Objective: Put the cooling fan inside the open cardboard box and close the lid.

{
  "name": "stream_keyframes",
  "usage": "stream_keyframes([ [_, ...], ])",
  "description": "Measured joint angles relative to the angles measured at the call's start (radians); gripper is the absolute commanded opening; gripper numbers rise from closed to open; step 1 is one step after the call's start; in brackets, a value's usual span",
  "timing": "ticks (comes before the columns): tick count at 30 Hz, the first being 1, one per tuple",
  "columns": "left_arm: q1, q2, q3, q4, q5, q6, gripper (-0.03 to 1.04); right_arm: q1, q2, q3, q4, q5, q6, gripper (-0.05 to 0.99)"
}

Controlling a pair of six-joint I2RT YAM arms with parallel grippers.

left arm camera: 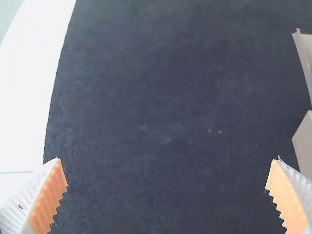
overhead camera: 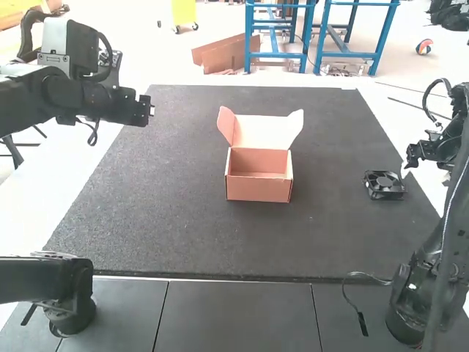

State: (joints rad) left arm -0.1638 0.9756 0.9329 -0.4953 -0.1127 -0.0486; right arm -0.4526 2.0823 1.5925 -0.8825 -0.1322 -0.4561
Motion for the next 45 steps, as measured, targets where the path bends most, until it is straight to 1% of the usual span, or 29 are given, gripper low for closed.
stream_keyframes([
  [12, 0.0, 0.001, 0.0, -0.008, 0.0, 0.0, 0.97, 0.052, 0.073, 0.051, -0.002, 0.001, 0.015, 0.9],
  [33, 0.0, 0.001, 0.0, -0.009, 0.0, 0.0, 0.97, 0.058, 0.104, 0.091, 0.001, 0.087, 0.052, 0.9],
  [45, 0.0, 0.001, 0.0, -0.01, 0.0, 0.0, 0.97, 0.058, 0.104, 0.085, 0.002, 0.107, 0.064, 0.9],
])
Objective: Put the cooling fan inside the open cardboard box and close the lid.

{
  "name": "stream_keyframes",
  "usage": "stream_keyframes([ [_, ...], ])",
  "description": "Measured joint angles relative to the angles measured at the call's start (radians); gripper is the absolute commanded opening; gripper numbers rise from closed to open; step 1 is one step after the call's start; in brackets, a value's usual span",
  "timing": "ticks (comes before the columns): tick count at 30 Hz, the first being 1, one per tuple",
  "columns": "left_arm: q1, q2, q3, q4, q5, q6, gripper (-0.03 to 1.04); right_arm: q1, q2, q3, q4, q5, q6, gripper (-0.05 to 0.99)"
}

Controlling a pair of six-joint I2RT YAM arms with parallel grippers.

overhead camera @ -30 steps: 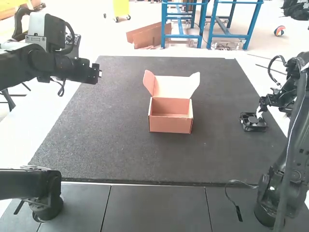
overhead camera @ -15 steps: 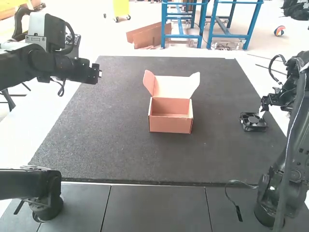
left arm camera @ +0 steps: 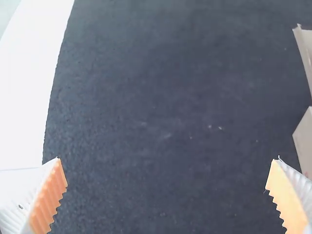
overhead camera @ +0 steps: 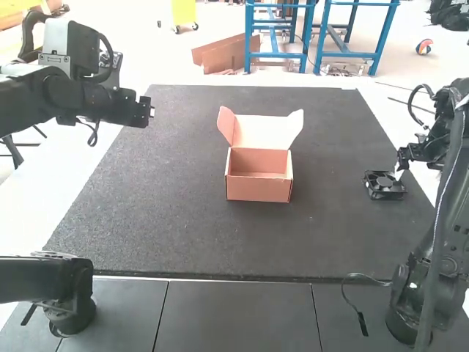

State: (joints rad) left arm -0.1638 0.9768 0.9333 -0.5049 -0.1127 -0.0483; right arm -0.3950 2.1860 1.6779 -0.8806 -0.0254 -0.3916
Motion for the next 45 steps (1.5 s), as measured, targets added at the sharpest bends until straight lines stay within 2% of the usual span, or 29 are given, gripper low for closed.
stream_keyframes([
  [13, 0.0, 0.0, 0.0, -0.008, 0.0, 0.0, 0.97, -0.001, 0.034, -0.018, 0.0, 0.008, 0.01, 0.88],
  [15, 0.0, 0.0, 0.0, -0.009, 0.0, 0.0, 0.97, -0.001, 0.034, -0.02, 0.001, 0.006, 0.013, 0.79],
  [19, 0.0, 0.0, 0.0, -0.016, 0.0, 0.0, 0.97, -0.001, 0.034, -0.043, 0.014, -0.004, 0.02, 0.41],
  [21, 0.0, 0.0, 0.0, -0.019, 0.0, 0.0, 0.97, 0.0, 0.034, -0.058, 0.021, -0.03, 0.026, 0.2],
  [23, 0.0, 0.0, 0.0, -0.022, 0.0, 0.0, 0.97, 0.006, 0.033, -0.062, 0.023, -0.058, 0.026, 0.04],
  [25, 0.0, 0.0, 0.0, -0.024, 0.0, 0.0, 0.97, 0.012, 0.033, -0.064, 0.024, -0.079, 0.026, -0.01],
  [32, 0.0, 0.0, 0.002, -0.023, 0.0, 0.0, 0.97, 0.012, 0.031, -0.063, 0.027, -0.097, 0.08, -0.01],
  [38, 0.0, 0.0, 0.002, 0.013, 0.0, 0.0, 0.97, 0.011, -0.002, -0.063, 0.039, -0.111, 0.138, -0.01],
  [45, 0.0, 0.0, -0.017, 0.046, 0.0, 0.0, 0.97, 0.013, -0.227, -0.063, -0.041, -0.183, 0.215, 0.0],
])
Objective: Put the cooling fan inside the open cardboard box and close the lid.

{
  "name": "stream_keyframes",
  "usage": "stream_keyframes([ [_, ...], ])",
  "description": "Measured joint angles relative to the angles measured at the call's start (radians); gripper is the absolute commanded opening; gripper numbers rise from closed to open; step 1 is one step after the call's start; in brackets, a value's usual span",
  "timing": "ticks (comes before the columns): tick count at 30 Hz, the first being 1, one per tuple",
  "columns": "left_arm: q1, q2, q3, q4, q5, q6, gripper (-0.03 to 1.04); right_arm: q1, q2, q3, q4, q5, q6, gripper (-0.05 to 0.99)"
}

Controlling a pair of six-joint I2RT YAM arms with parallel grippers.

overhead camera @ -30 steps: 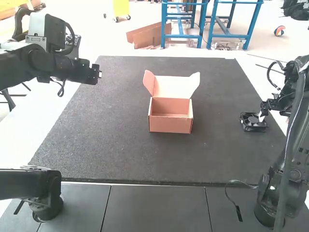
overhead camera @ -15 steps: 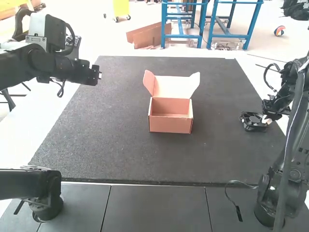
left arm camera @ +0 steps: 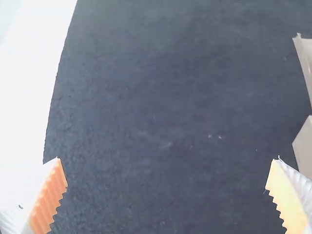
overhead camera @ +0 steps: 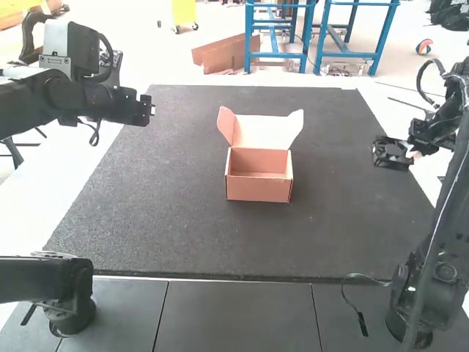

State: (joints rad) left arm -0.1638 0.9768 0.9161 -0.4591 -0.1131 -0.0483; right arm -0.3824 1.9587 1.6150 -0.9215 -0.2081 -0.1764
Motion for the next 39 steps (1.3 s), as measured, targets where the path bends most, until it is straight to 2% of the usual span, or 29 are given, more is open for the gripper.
stream_keyframes([
  [4, 0.0, 0.0, -0.018, 0.013, 0.0, 0.0, 0.97, 0.005, -0.138, -0.006, -0.024, -0.026, 0.06, 0.0],
  [10, 0.0, 0.0, -0.045, 0.04, 0.0, 0.0, 0.97, 0.068, -0.252, -0.021, -0.089, -0.032, 0.169, 0.0],
  [15, 0.0, 0.0, -0.06, 0.053, 0.0, 0.0, 0.97, 0.193, -0.315, -0.036, -0.16, -0.032, 0.251, 0.0],
  [21, 0.0, 0.0, -0.06, 0.055, 0.0, 0.0, 0.97, 0.367, -0.377, -0.039, -0.162, -0.031, 0.364, 0.0],
  [39, 0.0, -0.002, -0.062, 0.052, 0.0, 0.0, 0.97, 0.828, -0.419, -0.039, -0.097, 0.083, 0.605, 0.0],
])
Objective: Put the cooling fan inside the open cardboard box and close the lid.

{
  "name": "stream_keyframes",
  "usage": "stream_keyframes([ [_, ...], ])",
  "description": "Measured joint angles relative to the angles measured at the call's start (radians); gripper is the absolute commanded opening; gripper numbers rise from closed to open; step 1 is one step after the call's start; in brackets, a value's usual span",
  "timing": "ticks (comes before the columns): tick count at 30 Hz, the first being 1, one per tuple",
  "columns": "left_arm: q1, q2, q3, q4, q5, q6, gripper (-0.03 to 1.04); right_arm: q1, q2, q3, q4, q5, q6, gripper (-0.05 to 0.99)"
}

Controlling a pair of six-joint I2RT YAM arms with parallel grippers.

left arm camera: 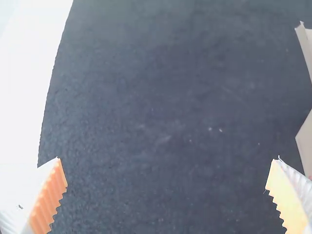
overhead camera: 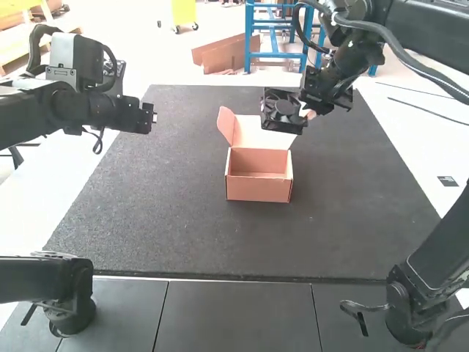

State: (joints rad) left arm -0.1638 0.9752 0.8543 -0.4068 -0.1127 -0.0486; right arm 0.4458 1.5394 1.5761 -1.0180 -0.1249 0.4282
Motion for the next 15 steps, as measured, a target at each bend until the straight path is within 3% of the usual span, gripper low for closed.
stream_keyframes([
  [15, 0.0, -0.026, -0.002, -0.006, 0.0, -0.017, 0.97, 0.053, 0.248, 0.035, 0.118, 0.069, 0.085, 0.0],
])
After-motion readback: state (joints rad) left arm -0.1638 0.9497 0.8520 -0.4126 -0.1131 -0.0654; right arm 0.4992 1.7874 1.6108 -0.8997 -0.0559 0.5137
